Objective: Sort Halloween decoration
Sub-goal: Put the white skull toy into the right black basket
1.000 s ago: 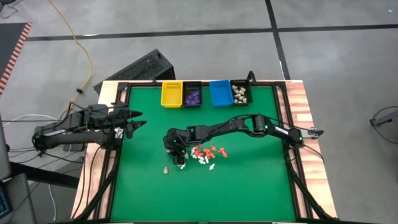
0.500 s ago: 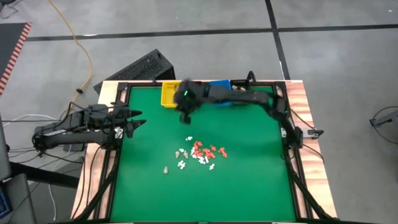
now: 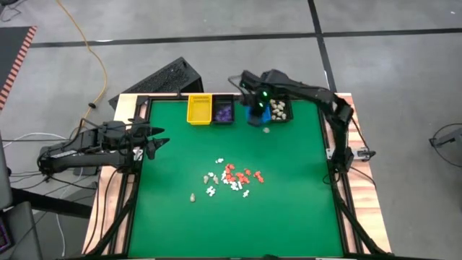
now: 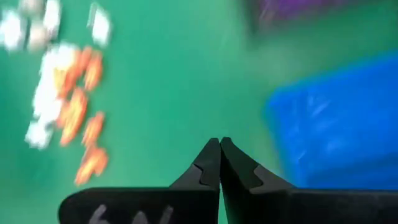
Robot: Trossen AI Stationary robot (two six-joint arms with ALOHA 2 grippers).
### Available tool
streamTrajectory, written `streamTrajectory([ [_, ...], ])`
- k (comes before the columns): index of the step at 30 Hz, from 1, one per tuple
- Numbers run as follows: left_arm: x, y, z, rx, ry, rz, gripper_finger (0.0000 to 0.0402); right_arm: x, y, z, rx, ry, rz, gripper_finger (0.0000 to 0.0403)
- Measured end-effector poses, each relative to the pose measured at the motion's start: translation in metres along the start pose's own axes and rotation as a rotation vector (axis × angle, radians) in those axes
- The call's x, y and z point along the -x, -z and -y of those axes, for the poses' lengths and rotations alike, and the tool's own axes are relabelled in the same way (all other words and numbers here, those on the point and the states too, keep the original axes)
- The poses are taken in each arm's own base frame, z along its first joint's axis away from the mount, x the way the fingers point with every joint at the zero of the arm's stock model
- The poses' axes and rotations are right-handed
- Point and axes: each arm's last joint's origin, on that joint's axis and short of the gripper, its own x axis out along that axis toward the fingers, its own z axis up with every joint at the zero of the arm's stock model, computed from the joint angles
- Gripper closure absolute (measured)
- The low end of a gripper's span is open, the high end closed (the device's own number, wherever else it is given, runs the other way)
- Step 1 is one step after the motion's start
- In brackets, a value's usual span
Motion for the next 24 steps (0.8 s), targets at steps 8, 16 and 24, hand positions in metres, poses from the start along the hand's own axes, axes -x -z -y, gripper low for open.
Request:
streamTrajectory([
  [8, 0.0, 0.001, -0.002, -0.03, -0.06, 0.005, 0.0145, -0.008, 0.09, -0.031, -0.185, 0.077, 0.092, 0.0378],
  [16, 0.0, 0.001, -0.003, -0.043, -0.079, 0.015, 0.0145, -0.027, 0.16, -0.049, -0.705, 0.503, 0.311, 0.0375],
  [24, 0.0, 0.0, -0.003, -0.041, -0.092, 0.023, 0.0145, -0.041, 0.2, -0.048, -1.186, 0.579, 0.211, 0.0334],
])
